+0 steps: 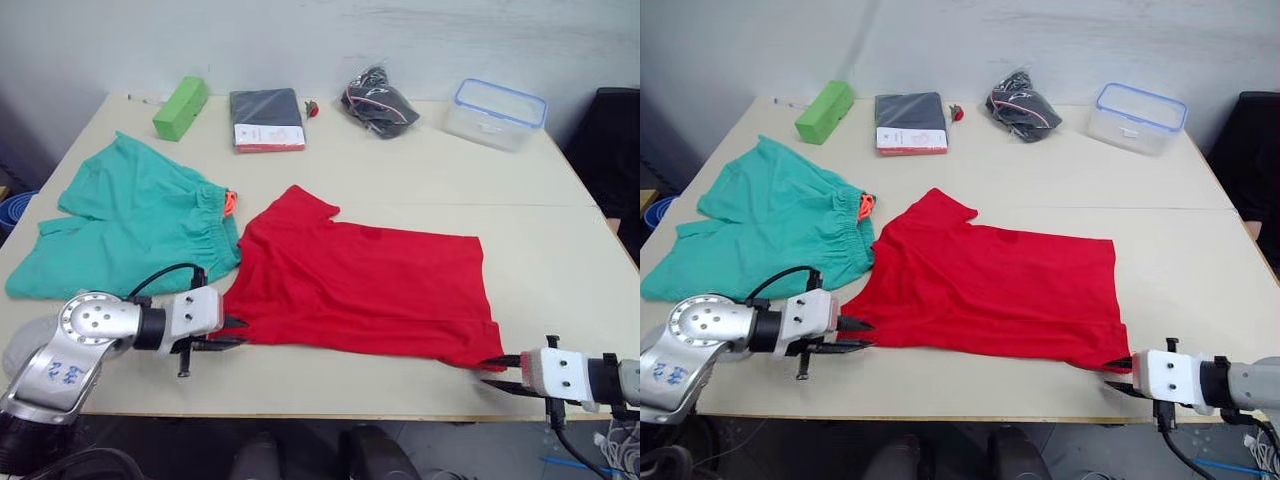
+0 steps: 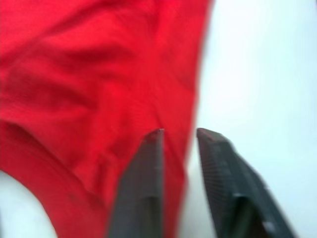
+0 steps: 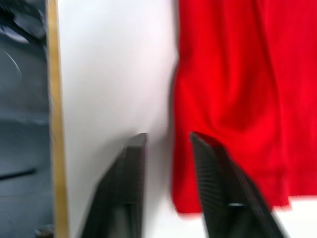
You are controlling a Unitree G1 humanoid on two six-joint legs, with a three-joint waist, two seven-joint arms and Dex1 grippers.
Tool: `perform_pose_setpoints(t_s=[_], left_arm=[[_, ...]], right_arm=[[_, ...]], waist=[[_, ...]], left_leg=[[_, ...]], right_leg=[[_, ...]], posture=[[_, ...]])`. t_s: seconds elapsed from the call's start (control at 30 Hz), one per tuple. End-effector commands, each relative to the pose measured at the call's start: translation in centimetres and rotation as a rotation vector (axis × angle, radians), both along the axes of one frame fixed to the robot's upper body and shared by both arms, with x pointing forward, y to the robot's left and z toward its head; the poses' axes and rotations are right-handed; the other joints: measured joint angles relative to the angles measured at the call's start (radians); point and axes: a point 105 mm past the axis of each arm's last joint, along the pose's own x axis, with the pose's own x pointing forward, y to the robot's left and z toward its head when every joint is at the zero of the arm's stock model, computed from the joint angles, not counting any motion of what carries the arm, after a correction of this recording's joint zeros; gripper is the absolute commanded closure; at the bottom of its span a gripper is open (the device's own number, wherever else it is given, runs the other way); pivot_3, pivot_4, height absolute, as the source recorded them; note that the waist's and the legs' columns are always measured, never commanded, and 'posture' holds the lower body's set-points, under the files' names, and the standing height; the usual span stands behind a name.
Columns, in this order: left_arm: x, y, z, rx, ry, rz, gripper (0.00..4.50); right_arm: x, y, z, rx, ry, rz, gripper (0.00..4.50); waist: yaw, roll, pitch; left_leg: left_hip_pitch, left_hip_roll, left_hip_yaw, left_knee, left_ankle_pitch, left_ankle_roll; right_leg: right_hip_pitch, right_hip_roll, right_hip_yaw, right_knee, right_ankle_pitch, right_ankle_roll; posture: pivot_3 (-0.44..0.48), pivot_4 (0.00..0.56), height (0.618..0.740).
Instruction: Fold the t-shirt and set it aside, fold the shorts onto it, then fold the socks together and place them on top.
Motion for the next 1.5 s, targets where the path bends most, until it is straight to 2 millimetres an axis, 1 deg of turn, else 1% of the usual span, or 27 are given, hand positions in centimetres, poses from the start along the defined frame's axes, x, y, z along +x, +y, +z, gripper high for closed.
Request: perform_pose_setpoints(t_s=[0.03,0.13,0.2,0.33,0.43,0.5,0.63,0.73,0.77,0.8,0.93,1.1,1.2,1.3,1.4,1.5], left_arm=[[-0.3,0.2,0.2,0.060,-0.069,-0.047,2.10],[0.3,0.4,-0.2,0.062,-0.113,-0.024,1.14],[0.6,0.4,-0.5,0.065,-0.131,-0.014,0.55],[1.1,0.7,-1.3,0.082,-0.142,-0.005,0.55],[1.4,1.1,-2.0,0.097,-0.147,0.005,1.17],[1.8,1.2,-2.3,0.107,-0.151,0.008,1.74],[2.7,1.1,-2.4,0.110,-0.173,0.012,3.03],[3.2,1.0,-2.3,0.112,-0.182,0.014,3.98],[3.3,1.0,-2.3,0.113,-0.181,0.012,4.30],[3.3,0.9,-2.3,0.113,-0.178,0.012,4.49],[2.7,0.8,-2.2,0.112,-0.146,-0.005,4.49],[-0.1,0.3,-1.8,0.069,-0.025,-0.048,4.49],[-1.8,0.0,-1.6,0.063,0.042,-0.066,4.49],[-3.4,0.1,-1.8,0.079,0.089,-0.063,4.49],[-4.3,0.1,-2.1,0.090,0.117,-0.049,4.49],[-5.3,-0.1,-2.5,0.078,0.150,-0.040,4.49]], right_arm=[[0.6,-0.7,0.0,-0.054,-0.049,0.031,1.83],[1.5,-0.9,-0.2,-0.062,-0.081,0.014,0.75],[1.7,-1.0,-0.6,-0.074,-0.080,0.016,0.11],[1.8,-1.2,-1.3,-0.083,-0.071,0.024,0.11],[2.0,-0.9,-1.5,-0.079,-0.071,0.027,0.79],[2.2,-0.9,-1.8,-0.087,-0.070,0.031,1.42],[2.5,-1.0,-2.0,-0.099,-0.072,0.041,2.84],[2.6,-1.0,-2.0,-0.101,-0.072,0.051,3.88],[2.7,-0.9,-2.0,-0.101,-0.071,0.057,4.22],[2.6,-0.8,-2.0,-0.100,-0.067,0.065,4.46],[2.2,-0.5,-2.0,-0.091,-0.040,0.101,4.46],[0.9,-0.1,-1.5,-0.067,0.032,0.179,4.46],[-0.2,-0.4,-1.6,-0.081,0.098,0.230,4.46],[-1.7,-0.9,-1.9,-0.102,0.190,0.268,4.46],[-2.7,-1.2,-2.0,-0.109,0.249,0.288,4.46],[-3.3,-1.5,-2.3,-0.126,0.280,0.296,4.46]], waist=[[0.000,0.001,0.003],[0.000,0.002,0.005],[0.000,0.001,0.005],[-0.002,-0.003,0.005],[-0.005,-0.003,0.005],[-0.010,-0.004,0.004],[-0.015,-0.004,0.004],[-0.016,-0.004,0.005],[-0.016,-0.004,0.005],[-0.017,-0.004,0.005],[-0.017,-0.004,0.005],[-0.017,-0.003,0.006],[-0.016,-0.001,0.007],[-0.015,0.000,0.007],[-0.012,0.000,0.007],[-0.013,0.000,0.007]], left_leg=[[0.001,0.000,0.000,0.000,0.000,0.000],[0.001,0.000,0.000,0.000,0.000,0.000],[0.002,0.000,0.000,0.000,0.000,0.000],[0.003,0.000,0.001,0.000,0.000,0.000],[0.004,0.000,0.002,0.000,0.001,0.001],[0.006,0.000,0.002,0.000,0.001,0.002],[0.007,0.000,0.002,0.000,-0.001,0.006],[0.019,0.000,0.002,-0.002,-0.001,0.006],[0.019,0.000,0.002,-0.002,-0.001,0.006],[0.019,0.000,0.002,-0.002,-0.001,0.006],[0.019,0.000,0.002,-0.003,-0.002,0.006],[0.019,0.000,0.002,-0.008,-0.001,0.006],[0.019,0.000,0.002,-0.014,0.001,0.000],[0.017,0.000,0.002,-0.015,0.000,-0.001],[0.016,0.000,0.001,-0.015,-0.002,0.000],[0.015,0.000,0.001,-0.014,-0.003,0.001]], right_leg=[[0.000,0.000,0.000,0.000,0.000,0.000],[0.000,0.000,0.000,0.001,0.000,0.000],[0.000,0.000,0.000,0.001,0.000,0.000],[0.002,0.000,0.000,0.001,0.000,0.000],[0.003,-0.002,-0.001,0.001,0.000,0.000],[0.005,-0.003,-0.001,0.001,0.000,0.000],[0.011,-0.003,-0.002,0.001,0.001,0.000],[0.019,-0.003,-0.002,-0.001,0.000,0.000],[0.019,-0.003,-0.002,-0.001,0.000,0.000],[0.019,-0.003,-0.002,-0.001,0.000,0.000],[0.019,-0.003,-0.002,-0.001,0.000,0.000],[0.018,-0.004,-0.003,-0.004,0.000,-0.001],[0.016,-0.004,-0.004,-0.008,0.000,-0.002],[0.015,-0.004,-0.004,-0.010,-0.001,-0.003],[0.015,-0.004,-0.005,-0.015,-0.002,-0.003],[0.016,-0.004,-0.005,-0.017,-0.002,-0.002]], posture=[[0.000,0.150,0.740],[0.000,0.150,0.740],[0.000,0.150,0.740],[0.000,0.150,0.740],[0.000,0.150,0.740],[0.000,0.150,0.740],[0.000,0.150,0.740],[0.000,0.150,0.740],[0.000,0.150,0.740],[0.000,0.150,0.740],[0.000,0.150,0.740],[0.000,0.150,0.740],[0.000,0.150,0.740],[0.000,0.150,0.740],[0.000,0.150,0.740],[0.000,0.150,0.740]])
